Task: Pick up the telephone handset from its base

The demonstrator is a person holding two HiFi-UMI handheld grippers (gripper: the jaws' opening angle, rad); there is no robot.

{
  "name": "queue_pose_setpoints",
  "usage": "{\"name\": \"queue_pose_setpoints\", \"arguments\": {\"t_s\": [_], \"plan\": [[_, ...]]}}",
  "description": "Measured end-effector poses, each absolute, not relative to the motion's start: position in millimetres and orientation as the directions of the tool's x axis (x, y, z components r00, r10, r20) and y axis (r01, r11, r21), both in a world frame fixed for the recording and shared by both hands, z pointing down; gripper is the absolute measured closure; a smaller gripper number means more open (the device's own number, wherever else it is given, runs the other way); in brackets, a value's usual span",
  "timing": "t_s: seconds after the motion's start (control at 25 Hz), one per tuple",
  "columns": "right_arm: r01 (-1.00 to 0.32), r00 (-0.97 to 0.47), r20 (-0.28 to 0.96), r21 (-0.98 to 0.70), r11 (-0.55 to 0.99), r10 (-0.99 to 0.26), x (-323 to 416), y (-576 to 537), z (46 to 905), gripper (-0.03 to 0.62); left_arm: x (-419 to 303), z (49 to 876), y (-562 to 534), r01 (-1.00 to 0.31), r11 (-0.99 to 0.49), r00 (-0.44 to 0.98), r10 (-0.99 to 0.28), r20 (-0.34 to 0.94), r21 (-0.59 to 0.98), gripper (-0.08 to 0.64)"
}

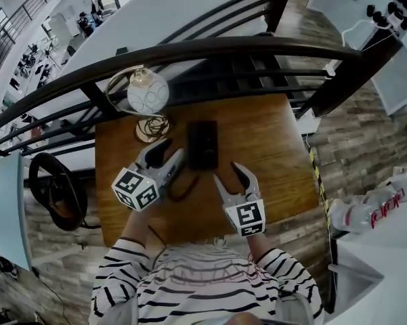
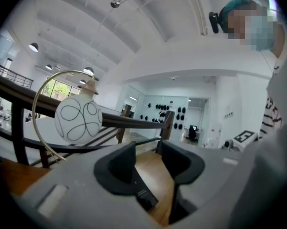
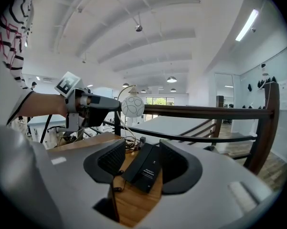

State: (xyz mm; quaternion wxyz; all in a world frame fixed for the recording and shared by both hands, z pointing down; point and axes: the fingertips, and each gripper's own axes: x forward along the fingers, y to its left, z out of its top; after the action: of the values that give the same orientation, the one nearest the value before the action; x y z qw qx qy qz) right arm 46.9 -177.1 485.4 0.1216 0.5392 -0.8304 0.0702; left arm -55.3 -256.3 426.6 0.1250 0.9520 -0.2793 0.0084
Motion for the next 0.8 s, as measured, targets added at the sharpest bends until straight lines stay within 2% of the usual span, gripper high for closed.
{"name": "queue_pose_setpoints", "arguments": {"t_s": [0.32, 0.8], "plan": [[-0.916, -0.372, 0.353, 0.011, 0.401, -0.859, 40.3, -225.6, 531.4, 0.382, -40.5, 495.2, -311.6, -0.494, -0.819, 0.869, -0.458, 0.187, 0.291, 0.363], [-0.917, -0.345, 0.439, 0.031, 0.398, -0.83, 47.9, -282.7, 605.2, 0.391, -28.3, 602.7, -359.1, -0.532, -0.738, 0.846, -0.44, 0.302, 0.416, 0.344]]}}
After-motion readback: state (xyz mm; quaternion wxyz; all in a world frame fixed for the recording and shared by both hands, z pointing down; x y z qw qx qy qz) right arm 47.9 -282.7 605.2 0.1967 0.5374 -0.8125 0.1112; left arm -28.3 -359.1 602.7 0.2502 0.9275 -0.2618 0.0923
